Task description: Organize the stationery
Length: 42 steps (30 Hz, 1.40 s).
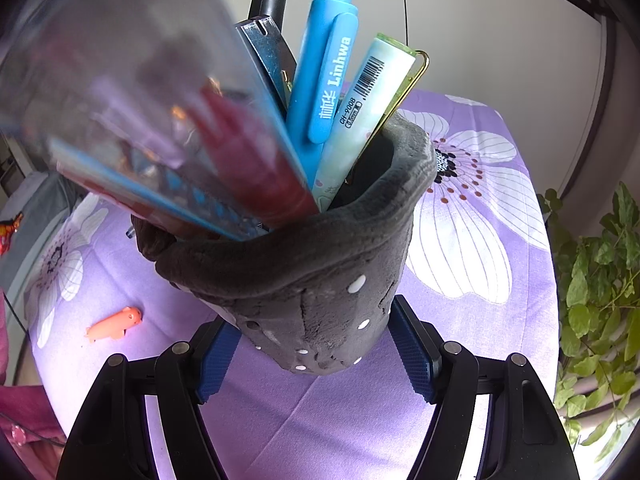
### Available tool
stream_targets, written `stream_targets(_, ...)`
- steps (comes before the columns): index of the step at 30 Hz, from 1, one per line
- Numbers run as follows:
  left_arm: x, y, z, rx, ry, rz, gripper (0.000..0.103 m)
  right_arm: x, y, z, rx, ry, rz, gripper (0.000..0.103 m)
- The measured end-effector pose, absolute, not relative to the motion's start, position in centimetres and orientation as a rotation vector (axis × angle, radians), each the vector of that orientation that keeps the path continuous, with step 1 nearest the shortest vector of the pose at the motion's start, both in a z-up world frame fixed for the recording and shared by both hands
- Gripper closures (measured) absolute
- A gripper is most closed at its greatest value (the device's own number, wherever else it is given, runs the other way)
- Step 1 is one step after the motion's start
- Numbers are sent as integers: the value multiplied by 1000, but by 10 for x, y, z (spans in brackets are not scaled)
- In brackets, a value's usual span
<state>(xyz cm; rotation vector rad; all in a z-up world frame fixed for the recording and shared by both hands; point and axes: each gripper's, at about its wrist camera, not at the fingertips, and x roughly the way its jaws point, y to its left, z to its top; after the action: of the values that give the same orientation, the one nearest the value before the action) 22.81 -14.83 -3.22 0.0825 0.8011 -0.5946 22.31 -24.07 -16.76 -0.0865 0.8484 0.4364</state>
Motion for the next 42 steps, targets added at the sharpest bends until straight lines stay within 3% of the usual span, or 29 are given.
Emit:
stream_targets(8, 248, -83, -25, -26, 773, -428, 94, 223, -241, -168, -86, 848, 436, 30)
stream_targets(21, 283, -17, -126, -22, 1031, -174, 95, 223, -240, -167, -86, 848, 436, 30)
stream_targets(42, 340, -38, -168, -64, 1182, -158, 92, 222, -241, -167, -86, 849, 436, 30)
